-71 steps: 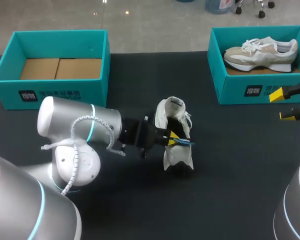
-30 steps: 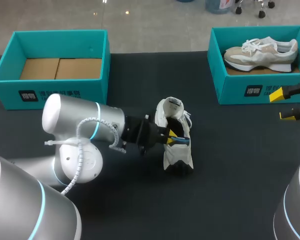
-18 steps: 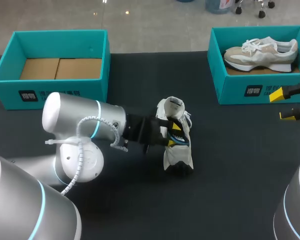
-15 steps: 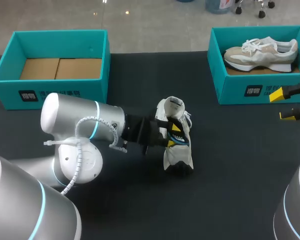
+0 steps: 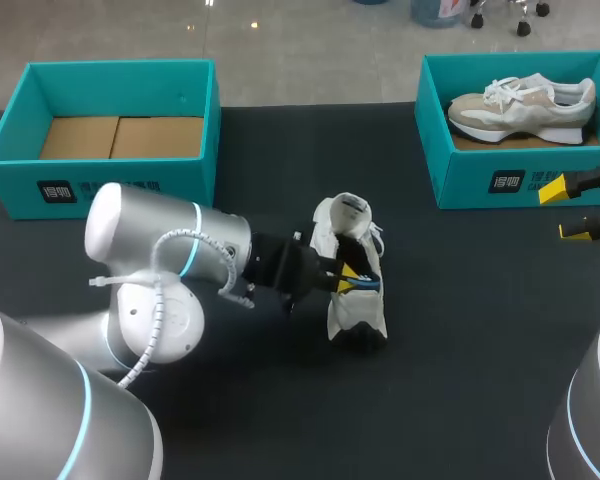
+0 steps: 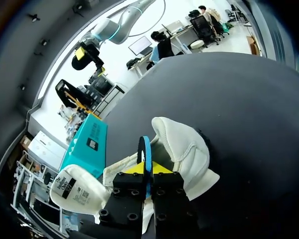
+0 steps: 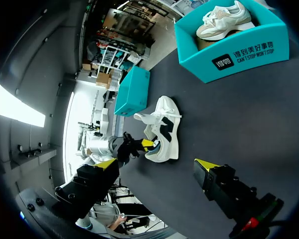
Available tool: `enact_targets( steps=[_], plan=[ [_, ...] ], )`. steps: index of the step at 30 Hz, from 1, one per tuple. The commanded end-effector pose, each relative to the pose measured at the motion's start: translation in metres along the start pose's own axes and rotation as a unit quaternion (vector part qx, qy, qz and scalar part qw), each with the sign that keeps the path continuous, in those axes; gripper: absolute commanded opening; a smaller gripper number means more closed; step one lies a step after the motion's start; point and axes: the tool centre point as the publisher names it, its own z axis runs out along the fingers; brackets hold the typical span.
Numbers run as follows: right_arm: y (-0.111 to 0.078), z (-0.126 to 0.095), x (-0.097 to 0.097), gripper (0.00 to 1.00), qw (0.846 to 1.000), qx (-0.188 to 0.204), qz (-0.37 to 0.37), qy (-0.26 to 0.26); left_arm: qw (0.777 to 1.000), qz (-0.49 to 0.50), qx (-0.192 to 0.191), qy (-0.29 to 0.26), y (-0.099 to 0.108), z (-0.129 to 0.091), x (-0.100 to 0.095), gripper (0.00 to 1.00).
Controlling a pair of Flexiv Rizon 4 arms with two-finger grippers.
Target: Take the shoe out of the shoebox, open the shoe tongue, remove and reinsert the insole, then place the shoe into the shoebox
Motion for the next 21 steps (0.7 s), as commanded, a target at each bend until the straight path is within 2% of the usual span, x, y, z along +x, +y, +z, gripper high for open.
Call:
enact_targets(
  steps=[1,2,4,5,6,8,10,14,16,19,20,21],
  plan=[
    [-0.001,0.0,0.001,1.0,1.0,0.0,0.001,-0.002,1.0,0.0,-0.003,0.006,-0.006,0.001,-0.004,0.0],
    [-0.001,0.0,0.001,1.0,1.0,0.0,0.001,-0.002,1.0,0.001,-0.002,0.003,-0.008,-0.002,-0.004,0.02],
    [-0.001,0.0,0.001,1.0,1.0,0.0,0.001,-0.002,1.0,0.001,-0.002,-0.002,-0.011,-0.008,-0.005,0.46],
    [-0.001,0.0,0.001,1.0,1.0,0.0,0.001,-0.002,1.0,0.001,-0.002,-0.003,-0.012,-0.011,-0.005,0.74],
    [-0.001,0.0,0.001,1.0,1.0,0.0,0.001,-0.002,1.0,0.002,-0.002,-0.005,-0.013,-0.015,-0.006,0.79],
    [-0.001,0.0,0.001,1.0,1.0,0.0,0.001,-0.002,1.0,0.003,-0.003,-0.007,-0.014,-0.022,-0.007,0.83],
    [-0.001,0.0,0.001,1.0,1.0,0.0,0.001,-0.002,1.0,0.004,-0.004,-0.008,-0.017,-0.028,-0.01,0.82],
    [-0.001,0.0,0.001,1.0,1.0,0.0,0.001,-0.002,1.0,0.017,-0.006,-0.004,-0.022,-0.04,-0.015,0.73],
    [-0.001,0.0,0.001,1.0,1.0,0.0,0.001,-0.002,1.0,0.022,-0.007,-0.001,-0.023,-0.043,-0.017,0.5],
    [-0.001,0.0,0.001,1.0,1.0,0.0,0.001,-0.002,1.0,0.029,-0.008,0.007,-0.023,-0.047,-0.021,0.38],
    [-0.001,0.0,0.001,1.0,1.0,0.0,0.001,-0.002,0.999,0.031,-0.007,0.014,-0.023,-0.048,-0.022,0.31],
    [-0.001,0.0,0.001,1.0,1.0,0.0,0.001,-0.002,0.999,0.034,-0.004,0.021,-0.024,-0.05,-0.024,0.04]
  ],
)
